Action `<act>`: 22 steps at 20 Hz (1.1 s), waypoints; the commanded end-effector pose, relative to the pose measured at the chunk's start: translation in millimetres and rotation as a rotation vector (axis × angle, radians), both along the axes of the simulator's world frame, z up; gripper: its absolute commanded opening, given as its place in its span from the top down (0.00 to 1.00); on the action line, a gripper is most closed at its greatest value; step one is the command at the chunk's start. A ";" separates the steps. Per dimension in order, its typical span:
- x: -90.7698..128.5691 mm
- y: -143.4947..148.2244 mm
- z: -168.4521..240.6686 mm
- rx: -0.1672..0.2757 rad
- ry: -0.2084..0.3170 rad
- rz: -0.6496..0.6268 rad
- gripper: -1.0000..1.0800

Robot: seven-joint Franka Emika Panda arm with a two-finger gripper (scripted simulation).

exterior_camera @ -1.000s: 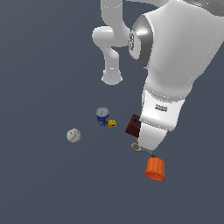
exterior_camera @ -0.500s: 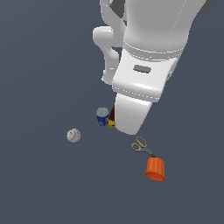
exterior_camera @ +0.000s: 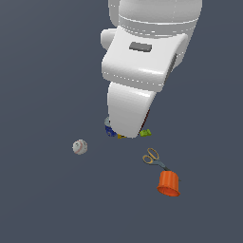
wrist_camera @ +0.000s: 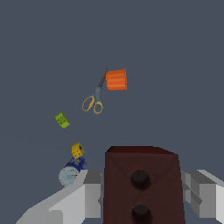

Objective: Pick up a designated object from a clutter of objects.

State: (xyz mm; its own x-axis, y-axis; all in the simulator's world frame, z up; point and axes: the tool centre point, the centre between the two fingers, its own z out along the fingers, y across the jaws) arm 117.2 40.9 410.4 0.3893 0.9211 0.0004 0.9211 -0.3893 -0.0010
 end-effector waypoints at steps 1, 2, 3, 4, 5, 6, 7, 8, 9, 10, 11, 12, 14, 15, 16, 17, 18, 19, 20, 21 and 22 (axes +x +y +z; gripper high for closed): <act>0.2 -0.9 2.9 0.000 -0.001 0.001 1.00; 0.2 -0.5 0.6 0.000 0.001 0.000 1.00; 0.2 -0.4 0.8 0.000 0.001 0.000 1.00; 0.3 -0.1 1.3 0.000 0.001 0.000 1.00; 0.5 0.4 2.1 0.000 0.001 0.000 1.00; 0.8 1.1 3.2 0.000 0.001 0.000 1.00; 1.1 2.1 4.6 0.000 0.001 0.000 1.00; 1.5 3.2 6.4 0.000 0.001 0.000 1.00; 2.0 4.5 8.4 0.000 0.001 0.000 1.00; 2.6 6.0 10.6 0.000 0.001 0.000 1.00; 3.2 7.6 13.1 0.000 0.001 0.000 1.00; 3.9 9.0 15.9 0.000 0.001 -0.001 1.00; 5.4 12.5 21.3 0.000 0.001 -0.001 1.00; 6.0 13.9 23.6 0.000 0.001 -0.001 1.00; 6.5 15.1 25.5 0.000 0.001 -0.001 1.00; 7.0 16.2 27.2 0.000 0.001 -0.001 1.00; 7.4 17.0 28.5 0.000 0.001 -0.001 1.00; 7.8 17.7 29.6 0.000 0.001 -0.001 1.00; 8.0 18.2 30.4 0.000 0.001 -0.001 1.00; 8.2 18.6 31.0 0.000 0.001 -0.001 1.00; 8.3 18.8 31.4 0.000 0.001 -0.001 1.00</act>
State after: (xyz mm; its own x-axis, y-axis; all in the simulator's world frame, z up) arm 125.2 59.3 439.5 0.3895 0.9210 -0.0006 0.9210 -0.3895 -0.0032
